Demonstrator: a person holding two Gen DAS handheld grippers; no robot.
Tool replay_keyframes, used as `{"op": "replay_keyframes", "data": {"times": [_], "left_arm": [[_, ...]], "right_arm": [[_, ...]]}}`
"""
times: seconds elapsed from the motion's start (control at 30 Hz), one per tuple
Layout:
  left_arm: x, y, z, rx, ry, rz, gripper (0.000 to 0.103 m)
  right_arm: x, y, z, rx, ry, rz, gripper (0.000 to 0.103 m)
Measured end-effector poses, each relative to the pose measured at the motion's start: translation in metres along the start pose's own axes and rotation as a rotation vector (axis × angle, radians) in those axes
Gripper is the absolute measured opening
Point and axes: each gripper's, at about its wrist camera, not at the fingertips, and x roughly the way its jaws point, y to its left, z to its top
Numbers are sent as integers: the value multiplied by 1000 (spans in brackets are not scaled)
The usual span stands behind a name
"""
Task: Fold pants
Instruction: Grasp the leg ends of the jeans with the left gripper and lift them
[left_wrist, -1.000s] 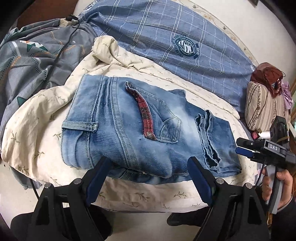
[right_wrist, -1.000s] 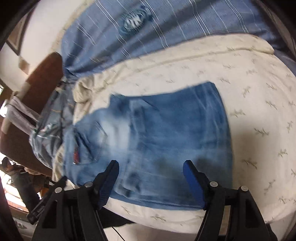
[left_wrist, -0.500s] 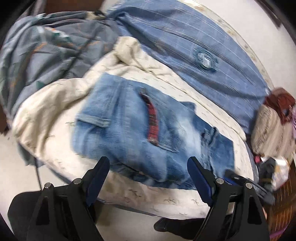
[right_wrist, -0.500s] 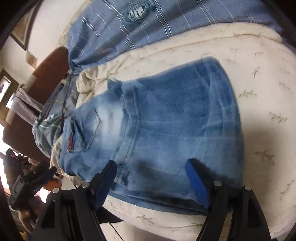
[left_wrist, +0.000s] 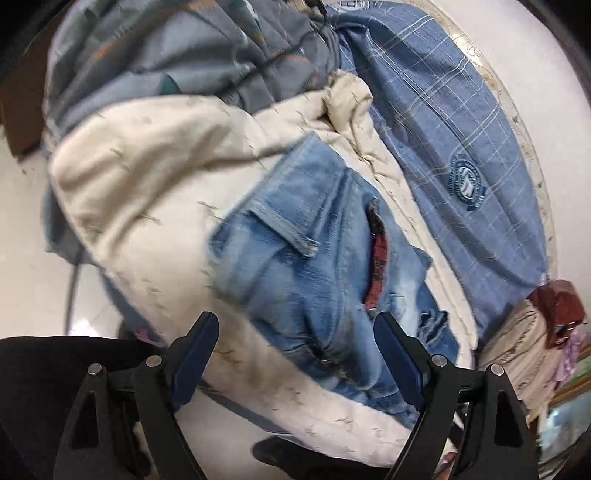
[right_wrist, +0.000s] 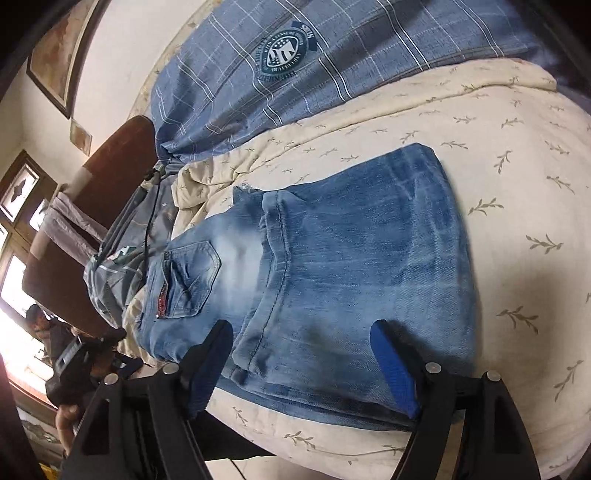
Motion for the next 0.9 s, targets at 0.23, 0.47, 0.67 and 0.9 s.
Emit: {"op": "replay_keyframes", "data": {"times": [0.23,0.47,0.67,0.9], "left_arm": [[28,8,5,-76,66,-76,86],[40,15,11,-108,67,-120,86],[35,15,11,-45,48,-82,51],[28,-3,8,71,30,-17,29]], "right_arm": [[-6,14,0,-28,-57,-22,79],[-12,53,4,-106,-71,-37,79],[38,106,20,-150,136,21,79],[133,110,10,-10,449,73,79]]}}
